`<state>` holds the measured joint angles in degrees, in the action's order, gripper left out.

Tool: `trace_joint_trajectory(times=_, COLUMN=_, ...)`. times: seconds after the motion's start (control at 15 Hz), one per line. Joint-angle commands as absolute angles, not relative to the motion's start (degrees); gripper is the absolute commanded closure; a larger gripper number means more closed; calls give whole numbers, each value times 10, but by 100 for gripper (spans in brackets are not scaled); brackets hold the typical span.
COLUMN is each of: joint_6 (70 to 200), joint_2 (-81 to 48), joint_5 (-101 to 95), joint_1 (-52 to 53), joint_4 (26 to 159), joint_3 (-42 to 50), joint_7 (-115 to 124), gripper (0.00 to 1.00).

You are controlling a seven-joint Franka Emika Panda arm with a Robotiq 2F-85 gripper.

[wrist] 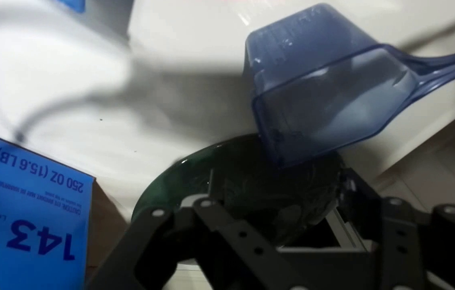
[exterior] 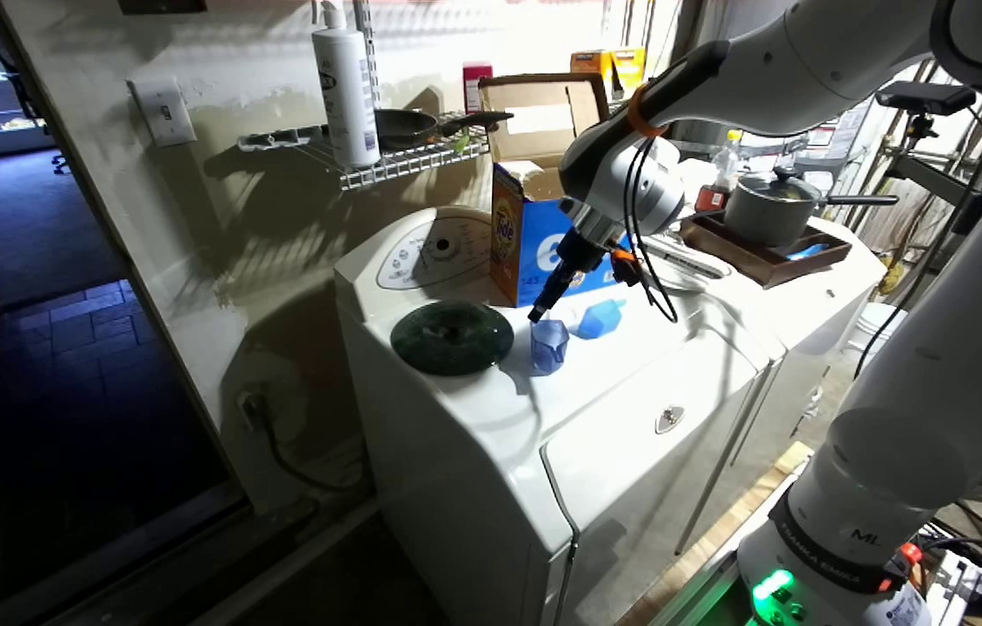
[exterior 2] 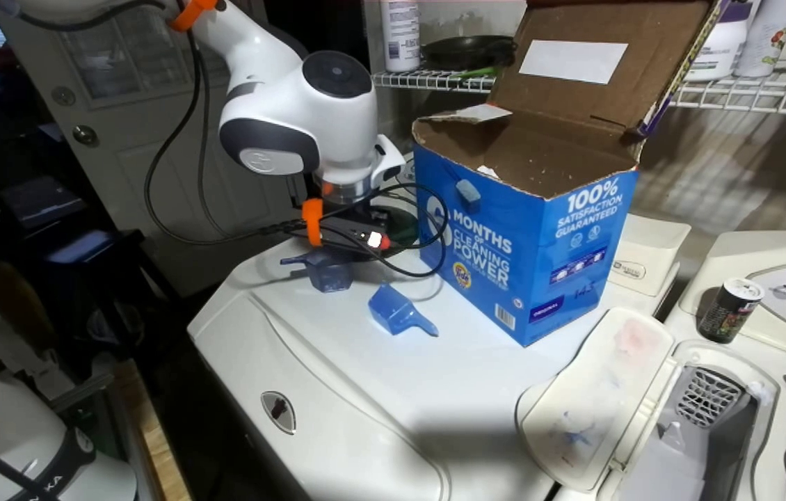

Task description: Put the purple and blue cup in an upright position

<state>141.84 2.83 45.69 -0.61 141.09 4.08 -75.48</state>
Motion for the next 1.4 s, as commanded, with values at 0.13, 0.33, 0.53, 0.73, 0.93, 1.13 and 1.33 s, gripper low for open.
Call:
trace_joint_trajectory(times=0.13, joint_6=1466, joint_2=113, joint_5=369, joint_1=-13, joint_4=1463, joint_3=20, joint_7=-572, gripper=0)
trace_joint_trajectory(times=0.33, joint_6=1452, joint_2=126, joint_5=306, joint_1=-43, joint_4=1475, joint_3=7, joint_7=-444, gripper=0)
trace_joint_trajectory(times=0.53, joint_6=1440, joint_2=146, joint_5=260, joint_1=-67, joint_4=1484, joint_3=-5, joint_7=-319, gripper=0)
trace_joint_trajectory(times=0.73, joint_6=1433, joint_2=170, joint_5=218, joint_1=-53, joint_4=1488, joint_3=13, joint_7=-199, gripper=0)
trace_joint_trajectory(times=0.93, joint_6=1409, joint_2=188, joint_5=155, joint_1=-60, joint_4=1482, joint_3=13, joint_7=-85, gripper=0)
trace_joint_trajectory(times=1.13, joint_6=1344, joint_2=192, joint_5=91, joint_1=-82, joint_4=1463, joint_3=14, joint_7=31, gripper=0)
trace_joint_trajectory(times=1.33, joint_6=1276, joint_2=185, joint_5=60, joint_1=-97, joint_4=1438, joint_3=22, joint_7=102, gripper=0)
